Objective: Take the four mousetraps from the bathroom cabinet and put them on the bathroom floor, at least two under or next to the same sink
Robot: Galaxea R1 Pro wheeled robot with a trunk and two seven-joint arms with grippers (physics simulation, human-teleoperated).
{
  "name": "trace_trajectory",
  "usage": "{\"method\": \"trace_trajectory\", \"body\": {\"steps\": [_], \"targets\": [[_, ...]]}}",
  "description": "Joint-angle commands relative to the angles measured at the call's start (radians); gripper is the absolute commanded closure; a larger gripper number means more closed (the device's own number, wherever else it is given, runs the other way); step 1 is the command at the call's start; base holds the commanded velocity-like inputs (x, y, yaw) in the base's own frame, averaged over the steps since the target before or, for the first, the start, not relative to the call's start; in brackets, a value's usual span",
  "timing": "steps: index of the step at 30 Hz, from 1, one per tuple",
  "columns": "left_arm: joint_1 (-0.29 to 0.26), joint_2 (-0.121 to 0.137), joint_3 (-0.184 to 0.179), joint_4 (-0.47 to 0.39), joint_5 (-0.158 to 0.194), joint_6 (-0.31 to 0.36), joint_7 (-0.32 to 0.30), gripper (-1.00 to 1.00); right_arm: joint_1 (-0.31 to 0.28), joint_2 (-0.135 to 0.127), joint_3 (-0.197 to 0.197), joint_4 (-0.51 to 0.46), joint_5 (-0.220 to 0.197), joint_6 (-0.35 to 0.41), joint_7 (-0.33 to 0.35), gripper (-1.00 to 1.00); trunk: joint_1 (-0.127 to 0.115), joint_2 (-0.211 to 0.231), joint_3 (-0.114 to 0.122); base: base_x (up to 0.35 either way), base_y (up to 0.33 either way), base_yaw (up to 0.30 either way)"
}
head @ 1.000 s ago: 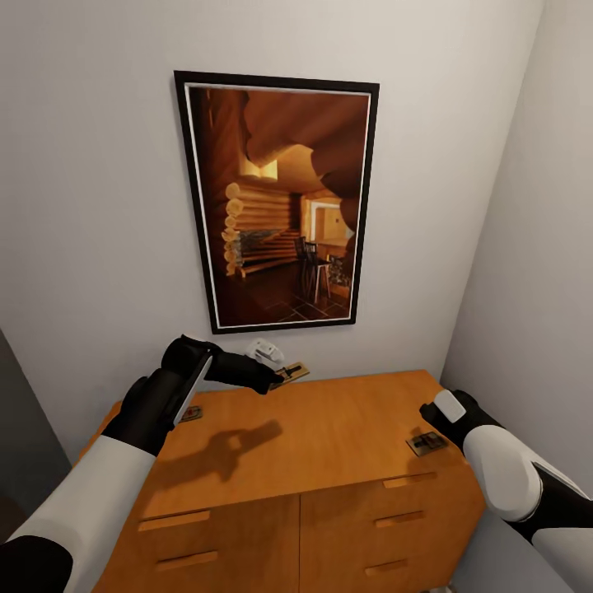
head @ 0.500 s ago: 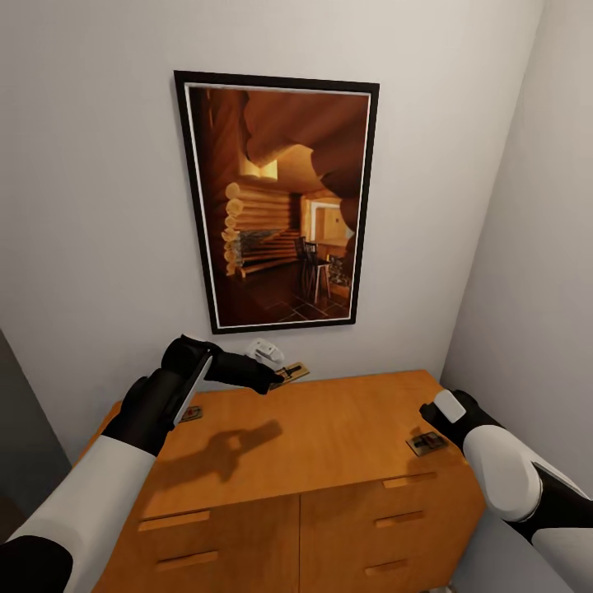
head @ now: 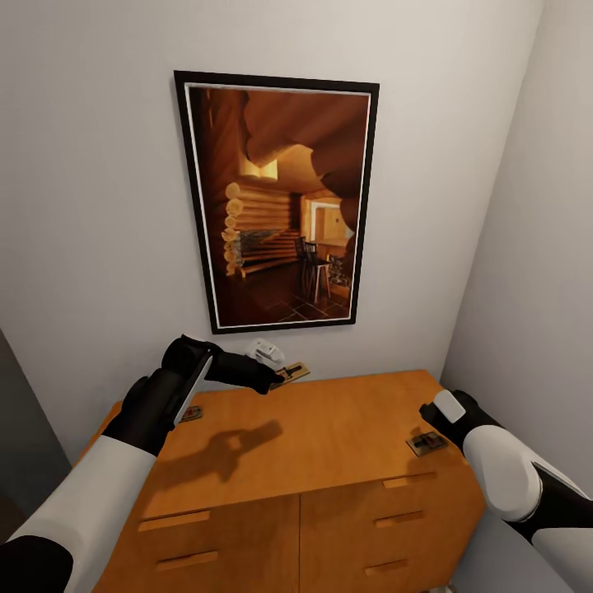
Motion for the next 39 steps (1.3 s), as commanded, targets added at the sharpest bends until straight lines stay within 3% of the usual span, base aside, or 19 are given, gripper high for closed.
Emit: {"method": "trace_trajectory", "body": {"steps": [1,27,39], "targets": [[-0.001,0.0,-0.001,-0.001,-0.011,0.002,-0.01,1.0,-0.001,0.0,0.005,0.0,-0.01,0.004,-0.006,-1.0,0.001,-0.002,-0.002,0.0,0.0,0.0],[-0.001,0.002,-0.002,-0.002,-0.008,0.001,-0.01,1.0,-0.001,0.0,0.003,0.013,-0.009,0.004,-0.006,-1.0,0.001,-0.002,-0.002,-0.001,0.0,0.0],[-0.001,0.0,-0.002,-0.001,-0.009,-0.004,-0.01,1.0,-0.001,0.0,0.004,0.013,-0.009,0.004,-0.006,-1.0,0.001,-0.002,-0.002,-0.111,0.0,0.0]]}}
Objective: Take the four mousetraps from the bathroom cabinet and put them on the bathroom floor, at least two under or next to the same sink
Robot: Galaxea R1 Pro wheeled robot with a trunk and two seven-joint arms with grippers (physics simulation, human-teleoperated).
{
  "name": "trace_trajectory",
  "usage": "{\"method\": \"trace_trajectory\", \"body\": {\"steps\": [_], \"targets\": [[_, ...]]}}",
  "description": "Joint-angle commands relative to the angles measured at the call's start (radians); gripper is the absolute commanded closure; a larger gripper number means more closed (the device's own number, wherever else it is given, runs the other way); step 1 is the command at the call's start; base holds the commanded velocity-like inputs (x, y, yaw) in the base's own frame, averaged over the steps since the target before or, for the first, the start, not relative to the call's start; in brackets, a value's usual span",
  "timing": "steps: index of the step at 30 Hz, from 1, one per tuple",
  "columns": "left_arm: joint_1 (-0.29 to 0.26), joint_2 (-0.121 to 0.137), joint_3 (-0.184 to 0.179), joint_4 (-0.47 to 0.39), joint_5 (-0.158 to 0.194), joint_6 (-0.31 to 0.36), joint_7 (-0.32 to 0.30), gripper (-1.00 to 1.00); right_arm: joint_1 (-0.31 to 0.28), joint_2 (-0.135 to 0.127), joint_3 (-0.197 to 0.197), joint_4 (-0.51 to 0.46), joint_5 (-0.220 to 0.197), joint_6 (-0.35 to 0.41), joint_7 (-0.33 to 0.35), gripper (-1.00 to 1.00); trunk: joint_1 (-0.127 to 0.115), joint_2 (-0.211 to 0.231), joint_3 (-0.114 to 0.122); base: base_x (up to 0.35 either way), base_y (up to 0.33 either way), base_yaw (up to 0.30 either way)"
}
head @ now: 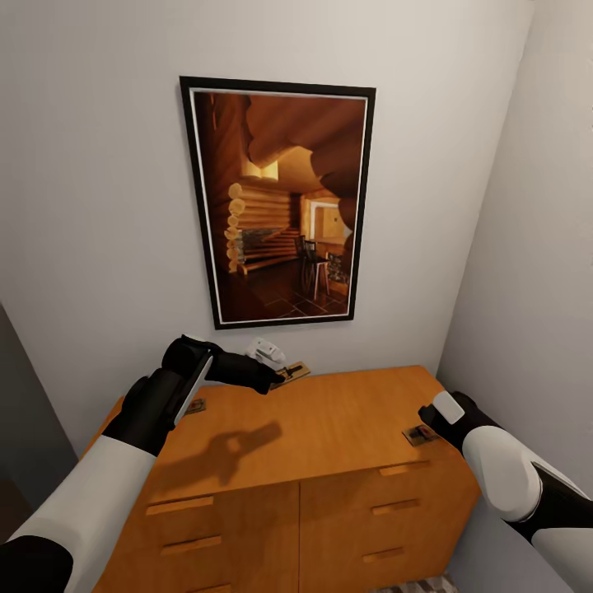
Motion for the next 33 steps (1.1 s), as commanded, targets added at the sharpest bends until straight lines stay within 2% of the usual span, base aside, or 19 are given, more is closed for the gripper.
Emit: {"method": "trace_trajectory", "body": {"steps": [1,10,19,33], "targets": [[-0.001,0.0,0.0,-0.001,-0.01,0.001,-0.01,1.0,-0.001,0.0,0.005,-0.002,-0.01,0.004,-0.006,-1.0,0.0,-0.002,-0.002,-0.015,0.0,0.0],[-0.001,0.002,0.0,-0.001,-0.01,-0.001,-0.01,1.0,-0.001,0.0,0.005,-0.002,-0.01,0.004,-0.006,-1.0,0.0,-0.002,-0.002,-0.004,0.009,0.0],[-0.001,0.0,0.0,-0.001,-0.011,-0.002,-0.01,1.0,-0.001,0.0,0.005,-0.002,-0.01,0.004,-0.006,-1.0,0.0,-0.002,-0.002,0.0,0.165,0.0],[-0.001,0.002,0.001,-0.001,-0.012,-0.002,-0.01,1.0,-0.001,0.0,0.005,-0.002,-0.009,0.004,-0.006,-1.0,0.0,-0.002,-0.002,0.0,0.01,0.0]]}}
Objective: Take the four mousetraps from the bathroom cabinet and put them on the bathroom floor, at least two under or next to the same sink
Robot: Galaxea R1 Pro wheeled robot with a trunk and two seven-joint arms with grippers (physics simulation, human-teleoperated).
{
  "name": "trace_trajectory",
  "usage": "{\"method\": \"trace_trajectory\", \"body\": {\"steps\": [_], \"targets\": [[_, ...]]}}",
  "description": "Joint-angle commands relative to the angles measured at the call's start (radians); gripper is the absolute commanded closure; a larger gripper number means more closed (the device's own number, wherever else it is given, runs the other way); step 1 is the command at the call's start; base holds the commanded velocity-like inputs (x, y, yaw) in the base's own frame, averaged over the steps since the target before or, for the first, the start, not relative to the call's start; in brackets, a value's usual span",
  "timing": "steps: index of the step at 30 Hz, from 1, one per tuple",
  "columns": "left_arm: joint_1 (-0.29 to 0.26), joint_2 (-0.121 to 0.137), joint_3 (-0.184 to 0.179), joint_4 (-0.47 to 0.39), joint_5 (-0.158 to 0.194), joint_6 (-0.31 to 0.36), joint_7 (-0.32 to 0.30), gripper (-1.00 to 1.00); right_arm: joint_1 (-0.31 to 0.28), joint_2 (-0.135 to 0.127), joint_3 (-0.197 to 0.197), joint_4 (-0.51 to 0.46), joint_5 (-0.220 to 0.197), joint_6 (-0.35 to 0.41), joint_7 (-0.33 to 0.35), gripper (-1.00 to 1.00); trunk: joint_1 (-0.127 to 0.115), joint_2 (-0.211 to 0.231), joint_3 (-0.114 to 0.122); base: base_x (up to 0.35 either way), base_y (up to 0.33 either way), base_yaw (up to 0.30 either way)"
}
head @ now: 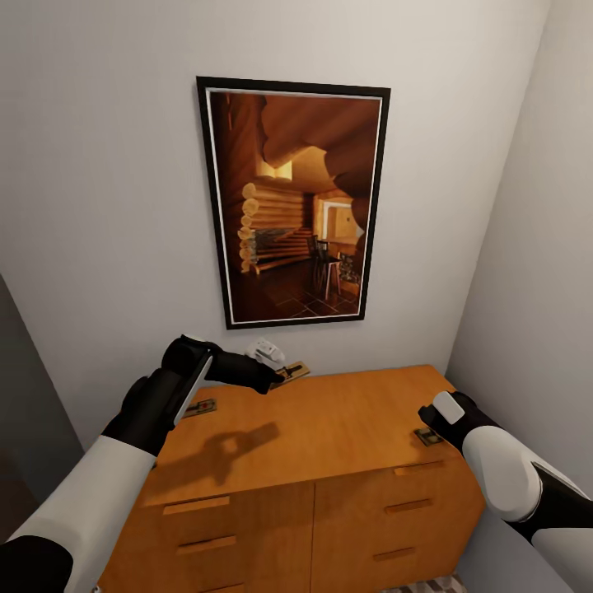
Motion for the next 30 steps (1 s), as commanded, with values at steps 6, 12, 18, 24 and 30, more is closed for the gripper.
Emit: {"method": "trace_trajectory", "body": {"steps": [6,12,18,24,30], "targets": [[-0.001,0.001,0.0,-0.001,-0.01,0.003,-0.01,1.0,-0.001,0.0,0.005,-0.002,-0.009,0.004,-0.006,-1.0,0.001,-0.002,-0.002,0.0,0.0,0.0],[-0.001,-0.001,0.0,-0.001,-0.009,0.003,-0.01,1.0,-0.001,0.0,0.005,-0.002,-0.009,0.004,-0.006,-1.0,0.001,-0.002,-0.002,0.0,0.0,0.0],[-0.001,-0.001,0.0,-0.001,-0.009,0.003,-0.01,1.0,-0.001,-0.001,0.005,-0.002,-0.009,0.004,-0.006,-1.0,0.001,-0.002,-0.002,0.0,0.0,0.0],[-0.001,-0.009,0.001,-0.001,-0.009,0.002,-0.01,1.0,-0.001,-0.003,0.005,-0.002,-0.009,0.004,-0.006,-1.0,0.001,-0.002,-0.002,0.0,0.0,0.0],[-0.001,-0.012,0.001,-0.001,-0.009,0.002,-0.01,1.0,-0.001,-0.003,0.005,-0.002,-0.009,0.004,-0.006,-1.0,0.001,-0.002,-0.002,0.111,0.0,0.0]]}}
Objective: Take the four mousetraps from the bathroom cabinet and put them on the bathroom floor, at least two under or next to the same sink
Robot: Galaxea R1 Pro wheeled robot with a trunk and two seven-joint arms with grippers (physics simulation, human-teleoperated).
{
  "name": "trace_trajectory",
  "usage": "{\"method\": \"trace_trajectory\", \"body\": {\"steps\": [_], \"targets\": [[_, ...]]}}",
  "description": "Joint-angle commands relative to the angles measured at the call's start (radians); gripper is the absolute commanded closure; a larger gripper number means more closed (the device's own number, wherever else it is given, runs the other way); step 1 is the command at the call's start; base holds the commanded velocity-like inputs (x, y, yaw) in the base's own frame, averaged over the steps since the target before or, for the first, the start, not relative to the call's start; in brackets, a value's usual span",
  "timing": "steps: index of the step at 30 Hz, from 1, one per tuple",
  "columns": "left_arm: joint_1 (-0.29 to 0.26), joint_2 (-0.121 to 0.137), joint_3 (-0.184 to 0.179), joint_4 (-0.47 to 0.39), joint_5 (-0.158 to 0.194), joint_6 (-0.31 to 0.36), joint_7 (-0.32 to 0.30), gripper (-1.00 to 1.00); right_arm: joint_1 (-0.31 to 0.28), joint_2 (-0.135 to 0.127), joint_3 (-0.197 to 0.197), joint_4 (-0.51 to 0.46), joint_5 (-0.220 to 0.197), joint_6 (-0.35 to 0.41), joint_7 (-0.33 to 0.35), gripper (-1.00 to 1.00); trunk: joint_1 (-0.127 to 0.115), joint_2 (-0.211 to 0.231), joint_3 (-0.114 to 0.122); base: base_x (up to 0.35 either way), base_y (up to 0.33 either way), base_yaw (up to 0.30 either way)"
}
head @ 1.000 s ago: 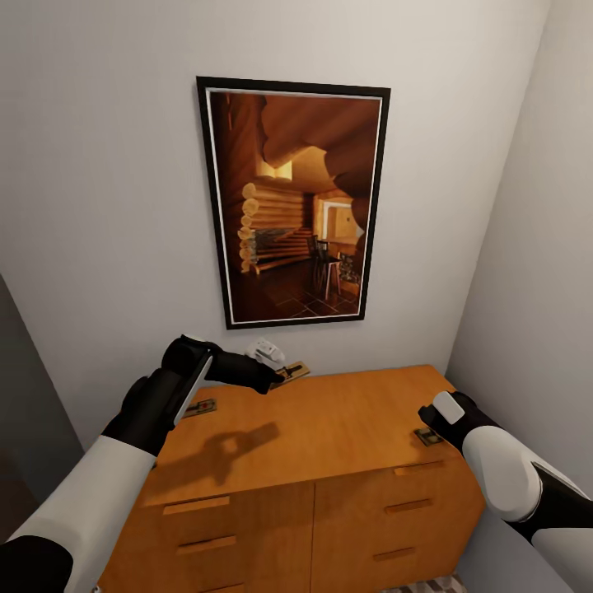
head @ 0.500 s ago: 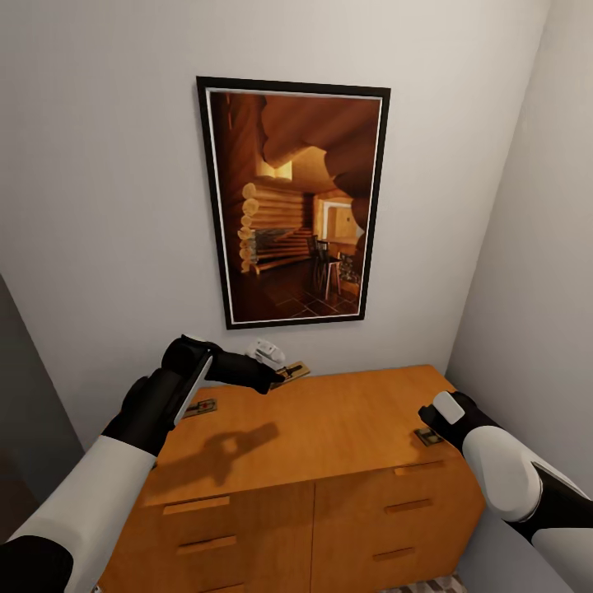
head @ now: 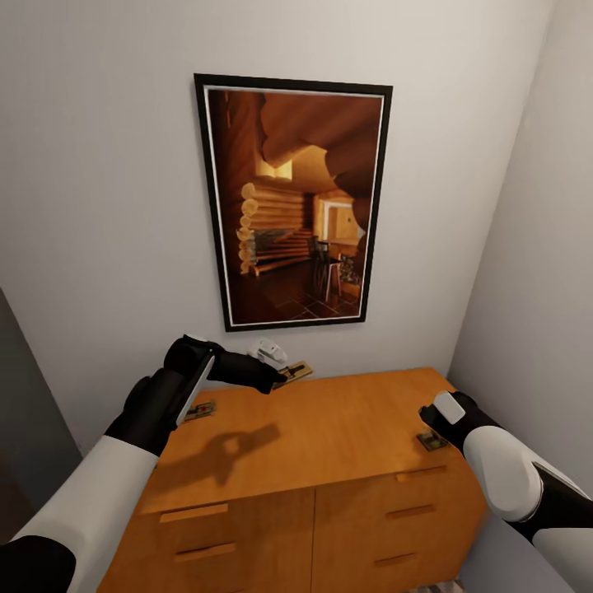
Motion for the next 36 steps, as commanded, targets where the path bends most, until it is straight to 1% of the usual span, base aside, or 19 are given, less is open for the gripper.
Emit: {"method": "trace_trajectory", "body": {"steps": [1,7,25,36], "targets": [[-0.001,0.0,-0.001,-0.001,-0.01,0.002,-0.01,1.0,-0.001,0.0,0.005,-0.002,-0.01,0.004,-0.006,-1.0,0.001,-0.002,-0.002,0.191,0.0,0.0],[-0.001,0.0,-0.001,-0.001,-0.01,0.002,-0.01,1.0,-0.001,0.0,0.005,-0.002,-0.01,0.004,-0.006,-1.0,0.001,-0.002,-0.002,0.073,0.0,0.0],[-0.001,-0.001,-0.002,-0.002,-0.013,0.0,-0.01,1.0,-0.001,-0.001,0.005,-0.002,-0.008,0.004,-0.006,-1.0,0.001,-0.002,-0.002,0.004,0.0,0.0],[-0.001,-0.001,-0.002,-0.002,-0.018,0.001,-0.009,1.0,-0.001,-0.011,0.006,-0.003,-0.006,0.003,-0.006,-1.0,0.001,-0.002,-0.002,0.0,0.0,0.0]]}}
